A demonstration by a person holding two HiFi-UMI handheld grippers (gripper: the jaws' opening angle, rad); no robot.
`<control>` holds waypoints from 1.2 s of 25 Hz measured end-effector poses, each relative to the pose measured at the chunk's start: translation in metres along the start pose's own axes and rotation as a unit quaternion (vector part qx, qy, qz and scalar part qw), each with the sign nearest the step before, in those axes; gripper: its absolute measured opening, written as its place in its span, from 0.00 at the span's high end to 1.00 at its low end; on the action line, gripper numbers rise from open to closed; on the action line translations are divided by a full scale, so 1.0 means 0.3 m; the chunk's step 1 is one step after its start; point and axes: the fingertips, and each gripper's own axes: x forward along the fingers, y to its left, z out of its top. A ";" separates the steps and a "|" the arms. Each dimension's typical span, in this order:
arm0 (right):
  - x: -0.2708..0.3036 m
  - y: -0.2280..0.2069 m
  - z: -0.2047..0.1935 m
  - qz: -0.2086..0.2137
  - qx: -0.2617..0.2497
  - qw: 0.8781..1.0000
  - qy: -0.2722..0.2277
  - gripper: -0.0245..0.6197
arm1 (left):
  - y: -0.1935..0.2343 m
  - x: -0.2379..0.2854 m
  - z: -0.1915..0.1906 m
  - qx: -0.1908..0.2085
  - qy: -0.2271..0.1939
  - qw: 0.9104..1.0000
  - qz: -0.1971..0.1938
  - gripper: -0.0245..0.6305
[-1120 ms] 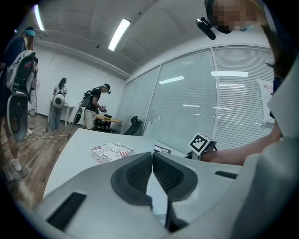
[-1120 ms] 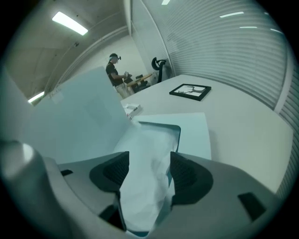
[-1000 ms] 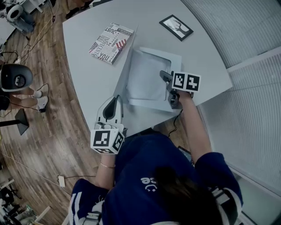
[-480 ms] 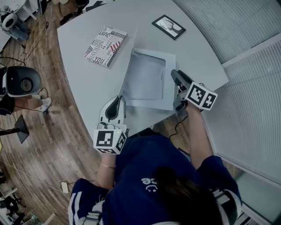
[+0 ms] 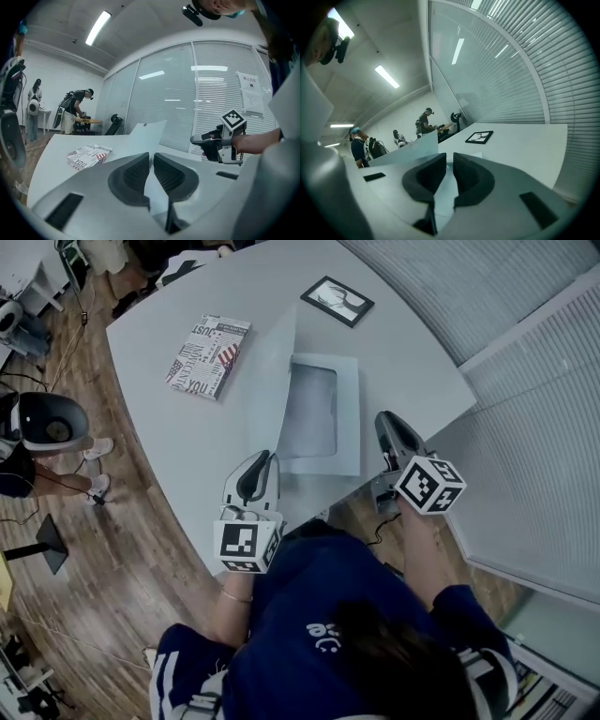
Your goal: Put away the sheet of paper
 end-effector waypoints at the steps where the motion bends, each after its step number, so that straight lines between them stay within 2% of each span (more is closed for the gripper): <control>1: -0.011 -0.010 -0.005 -0.008 -0.003 1.000 -0.001 0.89 | -0.010 0.009 -0.004 0.004 0.003 1.000 -0.005 0.93; 7: -0.066 -0.049 -0.027 -0.026 0.008 1.000 -0.009 0.93 | -0.089 0.064 -0.026 0.044 0.020 0.998 -0.044 0.92; 16: -0.117 -0.104 -0.070 -0.050 0.022 0.999 0.003 0.93 | -0.224 0.145 -0.113 0.094 0.052 0.990 -0.096 0.89; 22: -0.122 -0.107 -0.115 -0.058 0.015 0.998 0.024 0.93 | -0.298 0.199 -0.210 0.187 0.082 0.973 -0.110 0.89; 27: -0.120 -0.103 -0.138 -0.053 0.020 0.998 0.034 0.93 | -0.350 0.228 -0.293 0.213 0.123 0.959 -0.141 0.88; 30: -0.116 -0.112 -0.147 -0.059 0.015 0.997 0.041 0.93 | -0.366 0.241 -0.318 0.201 0.137 0.958 -0.153 0.87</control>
